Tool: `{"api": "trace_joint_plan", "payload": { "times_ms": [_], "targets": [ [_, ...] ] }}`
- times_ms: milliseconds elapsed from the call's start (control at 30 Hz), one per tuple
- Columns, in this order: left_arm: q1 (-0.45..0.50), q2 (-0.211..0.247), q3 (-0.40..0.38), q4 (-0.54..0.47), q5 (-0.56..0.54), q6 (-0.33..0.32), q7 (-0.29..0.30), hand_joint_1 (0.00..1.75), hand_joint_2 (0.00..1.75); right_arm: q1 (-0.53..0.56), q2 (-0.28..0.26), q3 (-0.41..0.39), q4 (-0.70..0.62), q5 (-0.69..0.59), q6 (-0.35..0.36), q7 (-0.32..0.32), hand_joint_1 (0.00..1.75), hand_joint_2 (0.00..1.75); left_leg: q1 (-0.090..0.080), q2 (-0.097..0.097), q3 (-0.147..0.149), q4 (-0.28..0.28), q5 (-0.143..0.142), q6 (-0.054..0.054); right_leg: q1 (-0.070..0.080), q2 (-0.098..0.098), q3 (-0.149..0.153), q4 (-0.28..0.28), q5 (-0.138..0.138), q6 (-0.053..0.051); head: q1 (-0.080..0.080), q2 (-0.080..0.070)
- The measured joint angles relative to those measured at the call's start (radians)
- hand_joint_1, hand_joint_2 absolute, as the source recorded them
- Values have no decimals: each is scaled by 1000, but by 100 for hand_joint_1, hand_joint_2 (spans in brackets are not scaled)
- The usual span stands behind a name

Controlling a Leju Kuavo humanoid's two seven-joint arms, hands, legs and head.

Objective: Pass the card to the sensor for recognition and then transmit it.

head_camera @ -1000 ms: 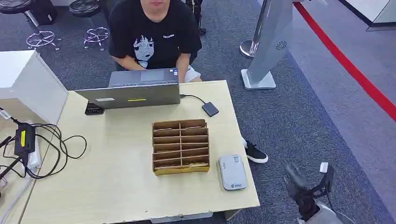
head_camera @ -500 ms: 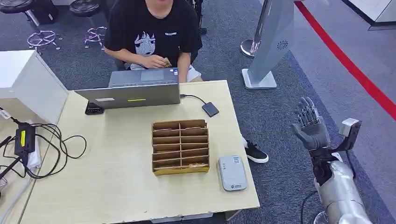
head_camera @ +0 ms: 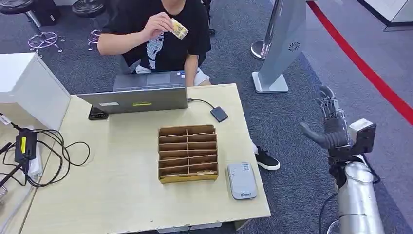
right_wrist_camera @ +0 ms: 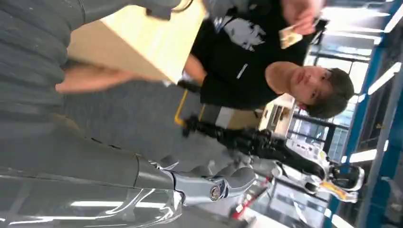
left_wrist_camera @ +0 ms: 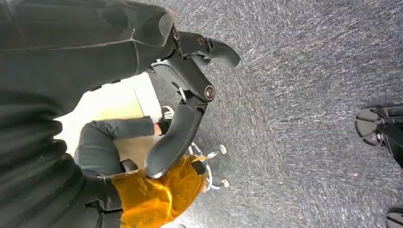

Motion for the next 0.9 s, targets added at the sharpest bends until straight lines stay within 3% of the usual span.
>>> {"api": "trace_joint_plan", "payload": {
  "times_ms": [33, 133, 200, 233, 267, 333, 467, 600, 667, 767, 900],
  "targets": [
    [-1, 0, 0, 0, -1, 3, 0, 0, 175, 3, 9, 40, -42, 73, -92, -1, 0, 175, 0, 0, 0, 0, 0, 0, 0, 0, 0, 0, 0, 0, 0, 0],
    [0, 0, 0, 0, -4, 8, -1, 0, 175, 8, 21, 108, -96, 205, -278, 7, 0, 175, 0, -2, -2, 0, 1, -1, 0, -2, 0, 1, 0, 0, 0, 0],
    [1, 0, 0, 0, -15, 9, -5, 0, 175, 6, 30, 218, -162, 429, -549, 65, 0, 175, 0, 0, -1, -1, 2, -2, 0, 0, -3, 2, 0, -1, 0, 0],
    [-1, 0, 0, 0, -22, 9, -6, 0, 175, -5, 30, 284, -177, 512, -641, 88, 0, 175, 0, 2, 0, -1, 1, -3, 0, 2, -3, 3, 0, -2, 0, 0],
    [-3, 0, 0, 0, -26, 8, -7, 0, 175, -19, 30, 335, -181, 551, -681, 104, 0, 175, 0, 4, 1, -1, 1, -3, 0, 4, -4, 3, 0, -2, 0, 0],
    [-8, 0, 0, 0, -34, 5, -8, 0, 175, -44, 30, 438, -181, 586, -732, 129, 0, 175, 0, 3, 1, -1, 2, -4, 0, 3, -4, 3, 0, -2, 0, 0],
    [-6, 0, -1, 0, -57, -1, -9, 0, 175, -110, 30, 557, -173, 657, -808, 184, 0, 175, 0, 3, 0, -1, 3, -5, 0, 3, -5, 5, 1, -3, 0, 0],
    [-15, 2, -19, 0, -100, -9, -11, 0, 175, -304, 53, 674, -67, 813, -865, 352, 0, 175, 0, 5, -1, -1, 5, -7, 0, 5, -7, 7, 3, -5, 0, 0],
    [-26, 2, -38, 0, -126, -12, -10, 0, 175, -443, 86, 722, 54, 869, -860, 453, 0, 175, 0, 4, -1, -1, 6, -8, 0, 5, -8, 8, 3, -5, 0, 0],
    [-45, 1, -64, 0, -156, -26, 8, 0, 175, -630, 148, 751, 262, 853, -788, 553, 0, 175, 0, 3, -1, -1, 9, -9, 0, 4, -10, 10, 4, -7, 0, 0],
    [-64, 0, -89, 0, -164, -32, 22, 0, 175, -765, 207, 757, 463, 842, -779, 563, 0, 175, 1, 1, -1, -1, 10, -10, 1, 2, -10, 12, 4, -7, 0, 0]
  ]
}}
